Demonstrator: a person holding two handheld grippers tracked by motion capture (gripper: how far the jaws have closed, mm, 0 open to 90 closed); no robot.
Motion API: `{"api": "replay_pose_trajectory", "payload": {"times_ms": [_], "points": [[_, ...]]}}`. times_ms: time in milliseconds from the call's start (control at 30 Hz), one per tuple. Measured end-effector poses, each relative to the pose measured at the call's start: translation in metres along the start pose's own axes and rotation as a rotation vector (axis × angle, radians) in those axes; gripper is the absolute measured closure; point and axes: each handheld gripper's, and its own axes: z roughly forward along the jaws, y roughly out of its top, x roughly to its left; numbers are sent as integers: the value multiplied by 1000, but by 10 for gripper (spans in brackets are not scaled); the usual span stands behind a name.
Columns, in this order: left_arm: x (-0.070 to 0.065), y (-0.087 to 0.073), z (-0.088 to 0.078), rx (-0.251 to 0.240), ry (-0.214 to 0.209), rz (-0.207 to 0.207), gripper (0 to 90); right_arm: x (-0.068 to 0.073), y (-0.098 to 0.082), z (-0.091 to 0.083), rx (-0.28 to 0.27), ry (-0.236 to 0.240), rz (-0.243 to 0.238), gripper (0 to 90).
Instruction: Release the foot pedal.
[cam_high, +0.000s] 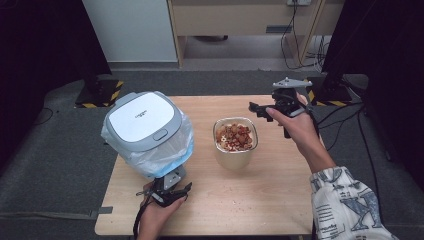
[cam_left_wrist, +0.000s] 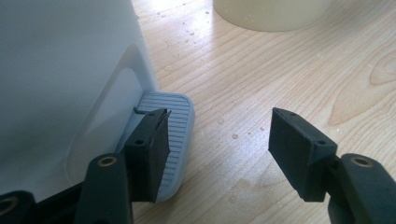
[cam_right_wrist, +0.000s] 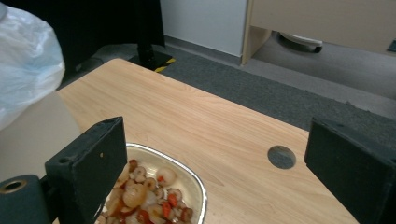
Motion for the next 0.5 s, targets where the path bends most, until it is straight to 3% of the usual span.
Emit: {"api": "replay_pose_trajectory", "payload": {"times_ms": [300, 500], "points": [[-1, 0, 2, 17, -21, 4, 357, -16, -26, -9, 2, -38, 40, 61], [-2, 0, 4, 28, -29, 28, 339, -23, -45, -13, 16, -56, 46, 59]]}}
